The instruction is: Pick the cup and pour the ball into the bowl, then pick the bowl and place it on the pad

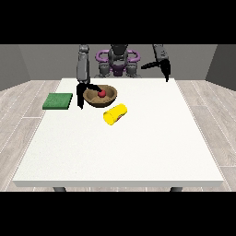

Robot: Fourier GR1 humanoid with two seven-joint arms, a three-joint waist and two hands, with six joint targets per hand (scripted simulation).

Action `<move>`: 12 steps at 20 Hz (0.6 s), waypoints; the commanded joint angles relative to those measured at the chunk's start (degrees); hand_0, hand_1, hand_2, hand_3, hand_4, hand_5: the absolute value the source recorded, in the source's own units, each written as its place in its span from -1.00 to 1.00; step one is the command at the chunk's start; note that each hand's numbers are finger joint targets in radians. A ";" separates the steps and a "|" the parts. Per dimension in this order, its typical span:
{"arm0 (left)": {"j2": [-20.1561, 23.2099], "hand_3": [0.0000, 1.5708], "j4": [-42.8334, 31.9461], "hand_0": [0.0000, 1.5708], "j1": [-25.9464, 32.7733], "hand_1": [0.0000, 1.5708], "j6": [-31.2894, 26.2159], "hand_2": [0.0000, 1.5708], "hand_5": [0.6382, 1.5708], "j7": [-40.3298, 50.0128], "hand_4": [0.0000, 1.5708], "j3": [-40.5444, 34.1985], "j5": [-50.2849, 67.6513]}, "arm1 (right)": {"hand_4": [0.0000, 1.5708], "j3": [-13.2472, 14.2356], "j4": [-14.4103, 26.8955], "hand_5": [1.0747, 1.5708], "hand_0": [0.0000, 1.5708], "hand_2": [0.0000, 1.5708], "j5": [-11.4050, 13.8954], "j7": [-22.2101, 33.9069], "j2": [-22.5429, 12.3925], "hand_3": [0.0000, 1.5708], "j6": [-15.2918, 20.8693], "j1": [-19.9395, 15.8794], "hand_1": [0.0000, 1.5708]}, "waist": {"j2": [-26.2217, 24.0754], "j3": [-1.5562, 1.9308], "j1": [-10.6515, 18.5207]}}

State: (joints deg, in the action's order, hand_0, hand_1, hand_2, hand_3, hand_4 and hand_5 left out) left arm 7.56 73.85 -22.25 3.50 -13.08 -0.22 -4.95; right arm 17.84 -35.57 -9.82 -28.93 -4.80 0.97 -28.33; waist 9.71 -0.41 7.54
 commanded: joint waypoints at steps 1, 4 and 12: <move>0.59 -1.00 2.85 -1.00 -0.60 -1.00 -0.64 -1.00 1.00 0.85 -1.00 0.15 0.23 | -0.44 3.23 5.40 0.85 0.00 -0.50 -1.38 2.83 0.17 -1.00 5.25 2.90 0.00 | 3.17 0.48 1.82; 0.11 -1.00 2.73 -1.00 -2.54 -1.00 -0.43 -1.00 0.99 0.01 -0.40 0.12 0.32 | 0.08 -2.41 6.05 0.73 1.00 1.00 8.09 4.40 -3.56 0.38 14.03 4.80 1.00 | 4.92 0.24 3.45; -0.96 -1.00 0.17 -1.00 -0.59 -1.00 -2.34 -1.00 0.77 0.83 0.14 0.85 1.47 | 0.14 -7.25 4.10 0.98 1.00 1.00 16.42 16.79 -7.04 0.60 25.37 2.84 1.00 | -1.58 0.19 5.23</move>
State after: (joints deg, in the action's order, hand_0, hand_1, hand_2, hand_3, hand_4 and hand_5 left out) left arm 6.91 75.33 -23.46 1.49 -12.76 1.25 -4.34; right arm 12.17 -35.34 3.99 -22.89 -10.91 23.19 -25.69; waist 8.94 -2.11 12.85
